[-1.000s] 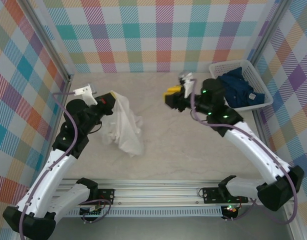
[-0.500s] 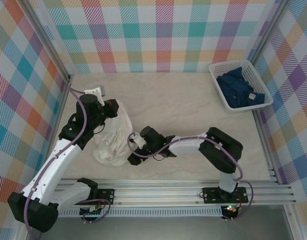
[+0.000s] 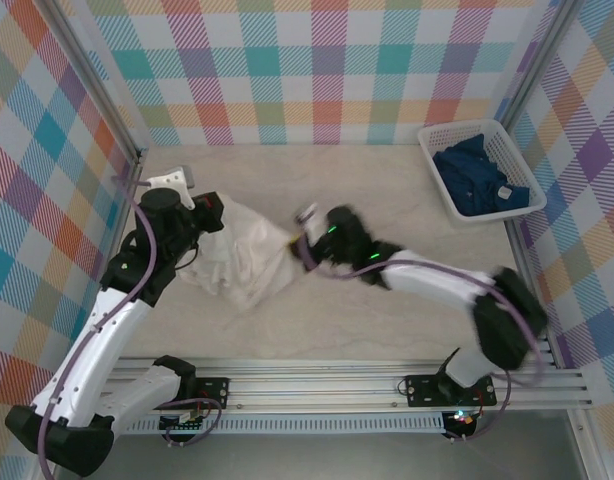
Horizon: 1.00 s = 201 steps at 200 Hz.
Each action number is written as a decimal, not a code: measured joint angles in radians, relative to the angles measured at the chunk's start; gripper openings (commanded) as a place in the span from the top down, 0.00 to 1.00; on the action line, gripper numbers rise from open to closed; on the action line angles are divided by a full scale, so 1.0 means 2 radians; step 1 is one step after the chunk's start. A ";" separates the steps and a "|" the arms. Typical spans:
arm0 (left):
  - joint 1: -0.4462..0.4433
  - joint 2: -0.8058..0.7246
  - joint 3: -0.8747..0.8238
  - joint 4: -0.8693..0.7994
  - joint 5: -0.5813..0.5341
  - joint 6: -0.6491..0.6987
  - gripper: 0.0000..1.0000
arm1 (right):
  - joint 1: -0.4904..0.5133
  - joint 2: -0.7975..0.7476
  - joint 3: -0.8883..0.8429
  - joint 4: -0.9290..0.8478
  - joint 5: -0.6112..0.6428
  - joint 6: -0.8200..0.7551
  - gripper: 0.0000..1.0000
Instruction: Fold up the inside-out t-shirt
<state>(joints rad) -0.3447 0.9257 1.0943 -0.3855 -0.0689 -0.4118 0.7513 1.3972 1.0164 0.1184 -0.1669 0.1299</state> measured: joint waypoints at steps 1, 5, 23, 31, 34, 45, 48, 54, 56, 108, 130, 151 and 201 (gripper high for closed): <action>0.000 -0.001 0.001 0.000 0.000 0.000 1.00 | -0.002 -0.005 0.002 -0.002 0.001 0.000 1.00; 0.000 -0.005 0.006 0.001 0.002 0.000 1.00 | -0.017 -0.032 0.018 -0.015 0.003 -0.006 1.00; 0.000 -0.022 0.029 0.009 0.007 0.000 1.00 | -0.049 -0.119 0.099 -0.058 0.024 -0.031 1.00; 0.000 -0.030 0.043 0.011 0.007 0.003 1.00 | -0.047 -0.146 0.133 -0.071 0.032 -0.045 1.00; 0.000 -0.032 0.048 0.011 0.007 0.005 1.00 | -0.047 -0.154 0.143 -0.076 0.035 -0.050 1.00; 0.000 -0.039 0.066 0.012 0.007 0.008 1.00 | -0.041 -0.177 0.178 -0.096 0.048 -0.071 1.00; 0.000 -0.040 0.072 0.012 0.007 0.010 1.00 | -0.040 -0.182 0.186 -0.102 0.051 -0.076 1.00; 0.000 -0.042 0.081 0.012 0.008 0.011 1.00 | -0.038 -0.189 0.200 -0.113 0.057 -0.087 1.00; 0.000 -0.043 0.085 0.012 0.008 0.012 1.00 | -0.038 -0.191 0.205 -0.118 0.059 -0.089 1.00; 0.000 -0.051 0.122 -0.006 0.029 0.019 1.00 | -0.038 -0.196 0.227 -0.232 0.115 -0.142 1.00; 0.000 -0.046 0.122 -0.024 0.035 0.019 1.00 | -0.038 -0.200 0.225 -0.262 0.132 -0.152 1.00; 0.000 -0.027 0.118 -0.030 0.034 0.021 1.00 | -0.039 -0.185 0.223 -0.263 0.156 -0.158 1.00; 0.000 0.148 0.101 -0.006 -0.040 0.038 0.72 | -0.130 0.065 0.296 -0.240 0.181 -0.119 0.71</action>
<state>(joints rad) -0.3443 1.2213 1.2968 -0.3977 -0.1493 -0.3351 0.4904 1.5276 1.6089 -0.3622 0.1947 -0.1081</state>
